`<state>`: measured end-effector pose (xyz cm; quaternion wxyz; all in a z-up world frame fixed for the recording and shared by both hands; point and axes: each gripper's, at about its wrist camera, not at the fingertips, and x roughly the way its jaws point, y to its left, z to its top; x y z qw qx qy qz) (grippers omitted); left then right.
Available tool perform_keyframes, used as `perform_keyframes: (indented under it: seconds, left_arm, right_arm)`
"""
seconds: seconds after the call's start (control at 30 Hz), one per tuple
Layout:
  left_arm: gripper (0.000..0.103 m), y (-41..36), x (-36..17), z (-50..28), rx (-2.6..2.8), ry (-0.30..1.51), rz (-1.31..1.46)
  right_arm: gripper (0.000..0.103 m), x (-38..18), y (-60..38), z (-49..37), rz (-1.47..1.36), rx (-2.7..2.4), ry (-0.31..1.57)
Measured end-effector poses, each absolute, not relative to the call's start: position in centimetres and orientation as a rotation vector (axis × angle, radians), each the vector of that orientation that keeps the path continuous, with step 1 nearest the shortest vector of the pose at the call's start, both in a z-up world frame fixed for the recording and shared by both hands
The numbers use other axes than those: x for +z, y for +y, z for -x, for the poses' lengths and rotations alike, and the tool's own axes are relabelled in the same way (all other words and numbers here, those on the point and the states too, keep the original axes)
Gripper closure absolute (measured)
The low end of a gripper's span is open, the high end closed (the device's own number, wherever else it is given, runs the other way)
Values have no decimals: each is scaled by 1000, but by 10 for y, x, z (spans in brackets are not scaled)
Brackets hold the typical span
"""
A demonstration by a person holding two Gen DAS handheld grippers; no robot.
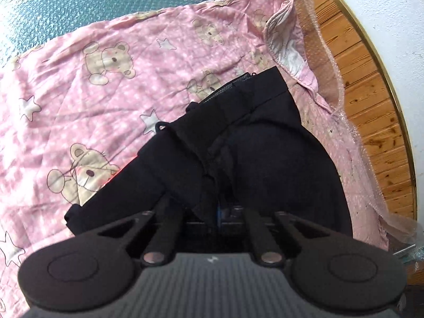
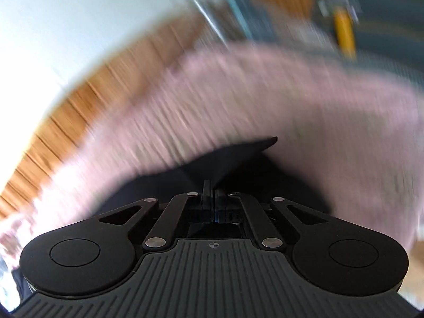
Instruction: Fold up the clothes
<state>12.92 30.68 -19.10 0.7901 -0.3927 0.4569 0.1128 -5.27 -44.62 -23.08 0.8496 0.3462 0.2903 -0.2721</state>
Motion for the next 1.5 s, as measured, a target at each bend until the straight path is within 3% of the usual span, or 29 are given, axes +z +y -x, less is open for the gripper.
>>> perform_keyframes:
  seconds: [0.07,0.1,0.13,0.17,0.27,0.3,0.33,0.53,0.7,1.23,1.5]
  left_arm:
    - [99,305,-192,-131,240,974,848]
    - [99,304,-191,-133,238,969,848]
    - [99,302,-191,-135,233,963,852]
    - [98,301,-191,-137,227,961,853]
    - [98,298,-188,-143,226,969,831]
    - [98,297,-187,-145,225,972,822]
    - [99,297,-185,-145,225,968,820]
    - [100,311,-165,-124,192,955,825]
    - [100,311,-190,-118,228,1025,803]
    - [100,299,-128,-53,199,800,761]
    - [95,315,-194,-47,381,916,787]
  right_arm:
    - [89,-257,-456,62,-862,-560,613]
    - [74,-263,-463,67,-933,-559,570]
    - [52,-269,-470,72,-1004,-556,526]
    - [48,-275,-476,76,-1067,-556,487]
    - [59,-286,-495,58,-1112,-613,488]
    - [88,-280,-496,59,-1087,-619,478]
    - [102,-273,-498,61,-1063,-624,469]
    - [103,-237,-505,69,-915,-655,423]
    - [103,-279,-519,54,-901,-699,654]
    - [103,-275,-514,60,-882,-602,688]
    - [103,-295,-509,49,-846,-580,769]
